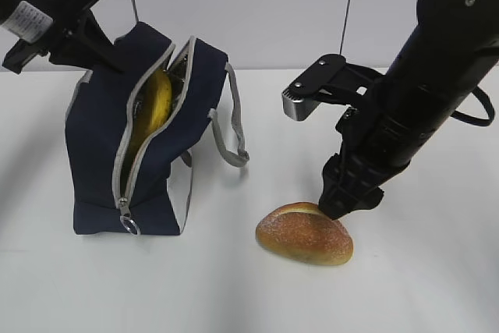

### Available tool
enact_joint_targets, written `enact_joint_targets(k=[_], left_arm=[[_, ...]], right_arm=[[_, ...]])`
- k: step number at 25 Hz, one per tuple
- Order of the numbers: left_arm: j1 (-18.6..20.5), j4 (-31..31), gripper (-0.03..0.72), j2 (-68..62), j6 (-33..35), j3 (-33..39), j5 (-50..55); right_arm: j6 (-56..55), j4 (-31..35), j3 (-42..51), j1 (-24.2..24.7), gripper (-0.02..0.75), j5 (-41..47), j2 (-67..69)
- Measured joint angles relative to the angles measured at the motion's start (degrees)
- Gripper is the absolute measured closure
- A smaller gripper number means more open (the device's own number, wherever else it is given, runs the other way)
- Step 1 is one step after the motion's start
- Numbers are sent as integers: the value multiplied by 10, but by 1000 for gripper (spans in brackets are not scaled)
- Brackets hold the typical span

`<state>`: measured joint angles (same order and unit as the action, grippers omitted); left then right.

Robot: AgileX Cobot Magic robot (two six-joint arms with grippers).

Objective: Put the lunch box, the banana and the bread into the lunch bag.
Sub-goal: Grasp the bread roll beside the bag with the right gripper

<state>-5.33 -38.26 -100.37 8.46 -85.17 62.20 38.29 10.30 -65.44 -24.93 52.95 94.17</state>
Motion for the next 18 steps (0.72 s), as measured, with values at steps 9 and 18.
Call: enact_joint_targets(k=[9,18], left_arm=[[0,0,691,0,0,0,0],[0,0,691,0,0,0,0]], right_arm=[[60,11,0,0,87,-41,31],[132,47,0,0,80,-69,95]])
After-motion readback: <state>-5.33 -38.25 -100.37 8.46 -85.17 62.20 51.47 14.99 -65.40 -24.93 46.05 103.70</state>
